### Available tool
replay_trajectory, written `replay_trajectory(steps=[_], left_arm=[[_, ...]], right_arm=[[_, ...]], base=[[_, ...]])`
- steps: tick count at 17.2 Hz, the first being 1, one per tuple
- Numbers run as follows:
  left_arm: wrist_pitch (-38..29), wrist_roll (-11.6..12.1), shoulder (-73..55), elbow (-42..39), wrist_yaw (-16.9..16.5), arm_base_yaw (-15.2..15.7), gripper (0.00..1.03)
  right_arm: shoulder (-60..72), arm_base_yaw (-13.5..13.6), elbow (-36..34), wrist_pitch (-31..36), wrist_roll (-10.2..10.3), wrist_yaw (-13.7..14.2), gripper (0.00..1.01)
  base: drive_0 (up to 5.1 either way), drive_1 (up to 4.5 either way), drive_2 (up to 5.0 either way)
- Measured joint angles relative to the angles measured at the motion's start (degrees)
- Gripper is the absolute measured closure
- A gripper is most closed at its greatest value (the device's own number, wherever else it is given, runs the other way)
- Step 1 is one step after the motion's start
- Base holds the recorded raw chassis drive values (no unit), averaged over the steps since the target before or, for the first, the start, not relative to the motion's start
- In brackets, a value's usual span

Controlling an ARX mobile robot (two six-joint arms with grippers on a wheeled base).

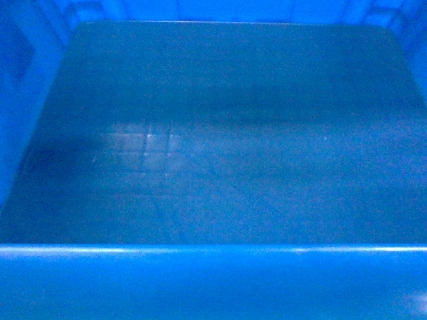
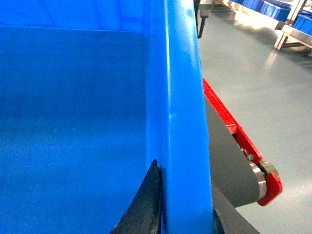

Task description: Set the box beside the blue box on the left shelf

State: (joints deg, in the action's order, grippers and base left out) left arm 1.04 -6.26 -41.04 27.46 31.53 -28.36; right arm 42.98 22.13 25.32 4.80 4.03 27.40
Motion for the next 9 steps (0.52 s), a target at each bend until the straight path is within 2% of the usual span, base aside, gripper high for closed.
replay_trajectory(steps=[9], left_arm=[[0.00,0.00,0.00,0.00,-0.02,0.00,0.96]], right_arm=[[0.00,0.00,0.00,-0.02,0.00,0.02,0.91]], base=[[-1.5,-1.50,-1.5]])
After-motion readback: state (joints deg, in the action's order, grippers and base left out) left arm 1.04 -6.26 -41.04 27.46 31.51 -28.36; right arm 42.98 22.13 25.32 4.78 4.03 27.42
